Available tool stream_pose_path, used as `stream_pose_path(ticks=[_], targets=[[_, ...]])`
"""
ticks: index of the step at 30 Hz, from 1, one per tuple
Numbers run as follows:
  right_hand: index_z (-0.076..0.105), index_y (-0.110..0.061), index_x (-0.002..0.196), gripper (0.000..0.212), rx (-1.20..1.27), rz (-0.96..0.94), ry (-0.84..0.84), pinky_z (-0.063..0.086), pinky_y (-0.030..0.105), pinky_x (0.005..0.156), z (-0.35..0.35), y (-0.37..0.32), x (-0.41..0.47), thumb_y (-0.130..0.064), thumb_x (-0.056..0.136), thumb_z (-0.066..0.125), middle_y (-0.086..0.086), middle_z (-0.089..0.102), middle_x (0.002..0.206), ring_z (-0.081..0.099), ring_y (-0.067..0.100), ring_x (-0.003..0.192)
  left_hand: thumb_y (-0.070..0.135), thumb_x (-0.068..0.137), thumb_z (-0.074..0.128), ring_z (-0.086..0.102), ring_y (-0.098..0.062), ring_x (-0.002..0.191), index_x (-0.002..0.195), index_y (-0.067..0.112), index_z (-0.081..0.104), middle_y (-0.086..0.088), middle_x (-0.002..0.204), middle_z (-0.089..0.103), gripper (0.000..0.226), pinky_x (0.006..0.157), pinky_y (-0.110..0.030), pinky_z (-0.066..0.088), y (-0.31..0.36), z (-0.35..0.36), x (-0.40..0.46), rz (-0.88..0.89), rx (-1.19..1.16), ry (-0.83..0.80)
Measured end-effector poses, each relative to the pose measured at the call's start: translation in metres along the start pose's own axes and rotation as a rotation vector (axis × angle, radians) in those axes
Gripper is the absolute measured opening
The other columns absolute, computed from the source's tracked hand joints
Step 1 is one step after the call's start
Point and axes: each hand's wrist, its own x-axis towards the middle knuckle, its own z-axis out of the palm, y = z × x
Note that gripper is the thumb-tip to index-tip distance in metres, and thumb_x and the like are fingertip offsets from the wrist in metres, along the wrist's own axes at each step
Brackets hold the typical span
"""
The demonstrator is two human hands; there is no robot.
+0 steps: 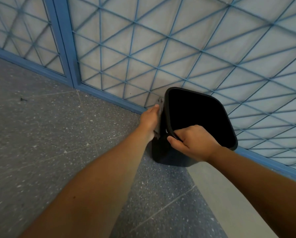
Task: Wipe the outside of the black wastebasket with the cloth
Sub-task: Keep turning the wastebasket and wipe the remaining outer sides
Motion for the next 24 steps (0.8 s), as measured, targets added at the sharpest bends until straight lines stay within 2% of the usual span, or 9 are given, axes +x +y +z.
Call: stream_pose_path(ticks=[2, 5, 7, 10, 14, 18, 20, 22, 24], targets=[[0.044, -0.020, 0.060, 0.047, -0.022, 0.043, 0.011, 0.037, 0.033, 0.054, 0.001, -0.005, 0.008, -0.049, 0.095, 0.033, -0.006, 0.039, 0.052, 0.042, 0.019, 0.050, 0.036, 0.109, 0.047, 0.066, -0.034, 0.117, 0.141, 0.005, 0.061, -0.024, 0.137, 0.065, 0.047, 0.092, -0.041, 0.056, 0.000, -0.013, 0.005, -0.047, -0.113, 0.038], [0.036, -0.022, 0.057, 0.049, -0.053, 0.104, 0.046, 0.035, 0.032, 0.055, 0.003, -0.012, 0.027, -0.052, 0.094, 0.030, -0.006, 0.037, 0.051, 0.042, 0.020, 0.051, 0.038, 0.108, 0.050, 0.061, -0.035, 0.131, 0.142, 0.009, 0.060, -0.020, 0.142, 0.063, 0.046, 0.114, -0.052, 0.047, -0.003, -0.040, 0.010, -0.013, -0.210, 0.141], [0.034, -0.022, 0.055, 0.050, -0.044, 0.126, 0.073, 0.032, 0.031, 0.054, 0.004, -0.015, 0.038, -0.052, 0.094, 0.031, -0.006, 0.036, 0.051, 0.039, 0.018, 0.050, 0.035, 0.108, 0.052, 0.062, -0.033, 0.129, 0.140, 0.009, 0.063, -0.018, 0.139, 0.066, 0.043, 0.116, -0.052, 0.046, -0.001, -0.055, 0.010, 0.038, -0.228, 0.182], [0.033, -0.022, 0.053, 0.052, -0.044, 0.140, 0.104, 0.029, 0.030, 0.053, 0.006, -0.015, 0.043, -0.055, 0.094, 0.028, -0.007, 0.035, 0.049, 0.034, 0.014, 0.045, 0.035, 0.108, 0.050, 0.060, -0.028, 0.133, 0.144, 0.011, 0.060, -0.012, 0.141, 0.066, 0.044, 0.120, -0.049, 0.042, 0.009, -0.064, 0.008, 0.099, -0.237, 0.149], [0.038, -0.022, 0.058, 0.058, -0.037, 0.205, 0.175, 0.035, 0.031, 0.050, 0.007, -0.018, 0.037, -0.066, 0.090, 0.018, -0.006, 0.038, 0.050, 0.039, 0.017, 0.049, 0.034, 0.108, 0.049, 0.059, -0.023, 0.134, 0.144, 0.013, 0.060, -0.008, 0.141, 0.066, 0.043, 0.122, -0.045, 0.039, 0.035, -0.055, -0.004, 0.229, -0.204, 0.107], [0.055, -0.026, 0.081, 0.045, 0.227, 0.315, 0.444, 0.045, 0.031, 0.055, -0.004, -0.029, 0.033, -0.062, 0.090, 0.031, -0.009, 0.055, 0.066, 0.053, 0.011, 0.060, 0.027, 0.107, 0.053, 0.060, -0.027, 0.134, 0.141, 0.008, 0.063, -0.013, 0.140, 0.067, 0.040, 0.120, -0.047, 0.042, 0.065, -0.030, -0.035, 0.378, -0.057, 0.145], [0.059, -0.026, 0.097, 0.029, 0.403, 0.362, 0.533, 0.049, 0.032, 0.066, -0.012, -0.027, 0.029, -0.051, 0.091, 0.045, -0.011, 0.061, 0.081, 0.057, 0.009, 0.074, 0.022, 0.106, 0.055, 0.060, -0.022, 0.135, 0.140, 0.005, 0.063, -0.012, 0.141, 0.066, 0.039, 0.120, -0.038, 0.043, 0.078, -0.016, -0.053, 0.483, 0.017, 0.121], [0.058, -0.023, 0.112, 0.028, 0.698, 0.409, 0.536, 0.050, 0.029, 0.080, -0.028, -0.024, 0.023, -0.041, 0.091, 0.056, -0.009, 0.063, 0.099, 0.059, 0.011, 0.092, 0.016, 0.106, 0.050, 0.062, -0.004, 0.129, 0.140, 0.005, 0.063, -0.003, 0.143, 0.064, 0.038, 0.108, -0.015, 0.047, 0.090, 0.000, -0.073, 0.598, 0.144, 0.041], [0.055, -0.020, 0.121, 0.043, 1.123, 0.448, 0.524, 0.047, 0.022, 0.089, -0.053, -0.019, 0.015, -0.043, 0.085, 0.063, -0.004, 0.063, 0.114, 0.059, 0.012, 0.107, 0.006, 0.104, 0.041, 0.055, 0.021, 0.120, 0.146, 0.005, 0.056, 0.009, 0.144, 0.055, 0.045, 0.098, 0.001, 0.040, 0.095, 0.021, -0.094, 0.717, 0.336, -0.118]])
